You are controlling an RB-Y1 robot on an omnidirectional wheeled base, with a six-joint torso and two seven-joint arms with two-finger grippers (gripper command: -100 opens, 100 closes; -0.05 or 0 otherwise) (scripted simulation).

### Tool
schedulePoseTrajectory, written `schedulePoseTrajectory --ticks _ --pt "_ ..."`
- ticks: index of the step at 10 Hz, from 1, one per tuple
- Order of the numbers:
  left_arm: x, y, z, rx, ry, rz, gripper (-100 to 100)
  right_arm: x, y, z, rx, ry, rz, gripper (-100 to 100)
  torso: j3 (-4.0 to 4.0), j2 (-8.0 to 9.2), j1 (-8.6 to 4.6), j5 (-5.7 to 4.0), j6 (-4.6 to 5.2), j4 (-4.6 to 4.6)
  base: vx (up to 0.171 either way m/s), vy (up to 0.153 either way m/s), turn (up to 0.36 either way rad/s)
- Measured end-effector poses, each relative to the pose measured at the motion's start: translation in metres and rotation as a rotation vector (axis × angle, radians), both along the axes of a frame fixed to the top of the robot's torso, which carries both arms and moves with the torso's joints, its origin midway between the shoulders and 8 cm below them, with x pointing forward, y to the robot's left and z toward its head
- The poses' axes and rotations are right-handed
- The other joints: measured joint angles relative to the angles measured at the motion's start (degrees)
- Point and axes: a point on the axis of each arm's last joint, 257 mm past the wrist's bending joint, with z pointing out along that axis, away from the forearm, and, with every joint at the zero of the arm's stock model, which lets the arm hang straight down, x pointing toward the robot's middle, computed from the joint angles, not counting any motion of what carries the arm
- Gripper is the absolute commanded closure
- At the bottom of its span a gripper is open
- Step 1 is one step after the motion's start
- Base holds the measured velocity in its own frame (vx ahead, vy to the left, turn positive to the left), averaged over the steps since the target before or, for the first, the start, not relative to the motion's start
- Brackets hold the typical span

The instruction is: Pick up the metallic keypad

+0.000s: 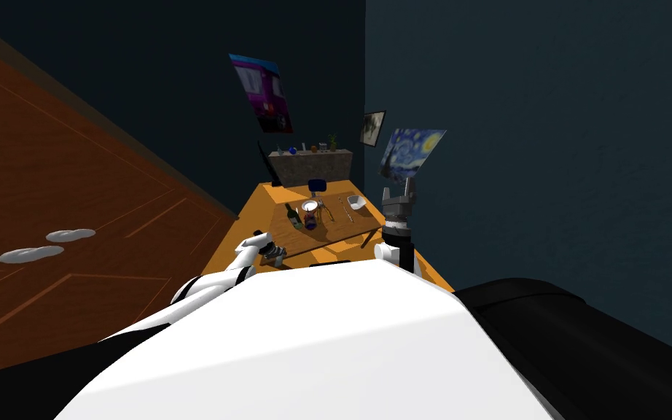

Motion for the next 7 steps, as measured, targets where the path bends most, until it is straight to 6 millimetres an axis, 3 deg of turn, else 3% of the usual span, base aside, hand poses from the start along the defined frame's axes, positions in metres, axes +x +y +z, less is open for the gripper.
schedulePoseTrajectory --ticks 3,4,7 --pt "-0.013 -0.003 -0.016 -0.002 0.003 -0.010 -100 0.000 0.000 0.000 0.000 0.000 0.000 0 -0.13 -0.23 0.00 0.00 0.00 -0.05 0.061 0.000 0.027" --pt "-0.013 -0.003 -0.017 -0.001 0.000 -0.012 100 0.000 0.000 0.000 0.000 0.000 0.000 0 -0.07 -0.12 -0.01 0.00 0.00 -0.03 0.006 0.000 -0.001" --pt "-0.013 -0.003 -0.017 -0.001 0.000 -0.012 100 0.000 0.000 0.000 0.000 0.000 0.000 0 0.00 0.01 0.04 0.00 0.00 0.00 0.000 0.000 0.000"
